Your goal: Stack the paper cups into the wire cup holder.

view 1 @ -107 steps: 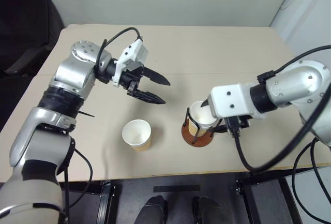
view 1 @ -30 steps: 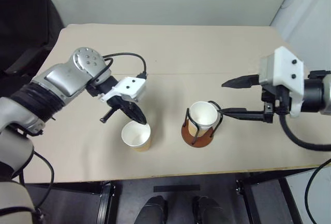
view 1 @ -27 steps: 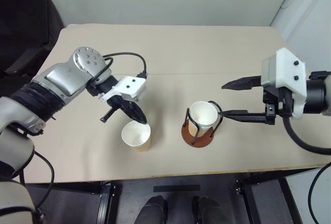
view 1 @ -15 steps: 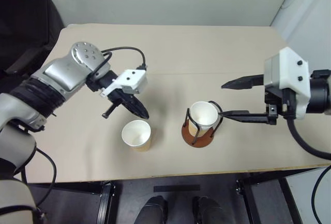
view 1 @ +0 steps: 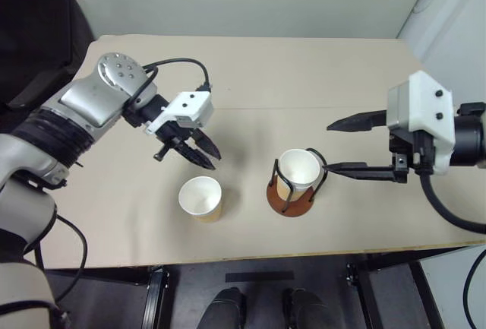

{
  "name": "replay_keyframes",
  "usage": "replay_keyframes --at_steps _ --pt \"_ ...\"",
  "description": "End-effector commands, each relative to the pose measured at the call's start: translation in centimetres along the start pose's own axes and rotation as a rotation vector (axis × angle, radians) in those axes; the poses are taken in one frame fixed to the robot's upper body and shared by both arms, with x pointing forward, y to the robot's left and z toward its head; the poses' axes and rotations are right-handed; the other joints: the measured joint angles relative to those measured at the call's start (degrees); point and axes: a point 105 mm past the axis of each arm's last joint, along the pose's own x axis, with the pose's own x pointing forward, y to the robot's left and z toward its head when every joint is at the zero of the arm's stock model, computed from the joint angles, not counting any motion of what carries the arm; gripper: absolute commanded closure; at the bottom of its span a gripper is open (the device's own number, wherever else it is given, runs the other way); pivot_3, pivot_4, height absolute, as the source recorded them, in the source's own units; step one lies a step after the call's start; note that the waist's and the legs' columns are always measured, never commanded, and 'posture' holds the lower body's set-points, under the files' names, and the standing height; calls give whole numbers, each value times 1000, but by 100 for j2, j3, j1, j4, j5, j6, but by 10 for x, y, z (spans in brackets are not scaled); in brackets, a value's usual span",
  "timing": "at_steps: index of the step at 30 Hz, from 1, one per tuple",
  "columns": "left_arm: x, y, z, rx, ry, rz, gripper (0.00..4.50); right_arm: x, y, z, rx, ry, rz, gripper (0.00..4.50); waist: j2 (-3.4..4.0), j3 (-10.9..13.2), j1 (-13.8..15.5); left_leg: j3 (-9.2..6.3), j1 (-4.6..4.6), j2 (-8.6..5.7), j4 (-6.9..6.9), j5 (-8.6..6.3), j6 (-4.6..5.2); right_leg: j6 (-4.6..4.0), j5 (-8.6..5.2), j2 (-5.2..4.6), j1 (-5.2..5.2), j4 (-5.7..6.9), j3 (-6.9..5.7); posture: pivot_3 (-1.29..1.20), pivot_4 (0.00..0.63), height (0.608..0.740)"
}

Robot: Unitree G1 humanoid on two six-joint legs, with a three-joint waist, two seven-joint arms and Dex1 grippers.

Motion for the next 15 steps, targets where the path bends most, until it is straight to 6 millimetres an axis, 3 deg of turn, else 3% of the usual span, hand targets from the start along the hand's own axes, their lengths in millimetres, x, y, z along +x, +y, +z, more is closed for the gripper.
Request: replay_keyframes --at_steps 1,6,15 --pt "-10 -3 10 16 -29 -2 1813 -5 -3 5 -31 0 -29 1422 0 0 -1 1 0 -1 0 0 0 0 0 1 0 0 0 0 150 740" --pt "-11 -2 8 49 -9 8 135 -4 -2 5 -27 6 -26 1422 0 0 1 1 0 -1 0 0 0 0 0 0 0 0 0 0 150 740" --pt "-8 -5 -1 76 42 -12 22 -5 2 3 16 18 -3 1422 0 0 0 2 0 -1 0 0 0 0 0 1 -1 1 0 0 150 740"
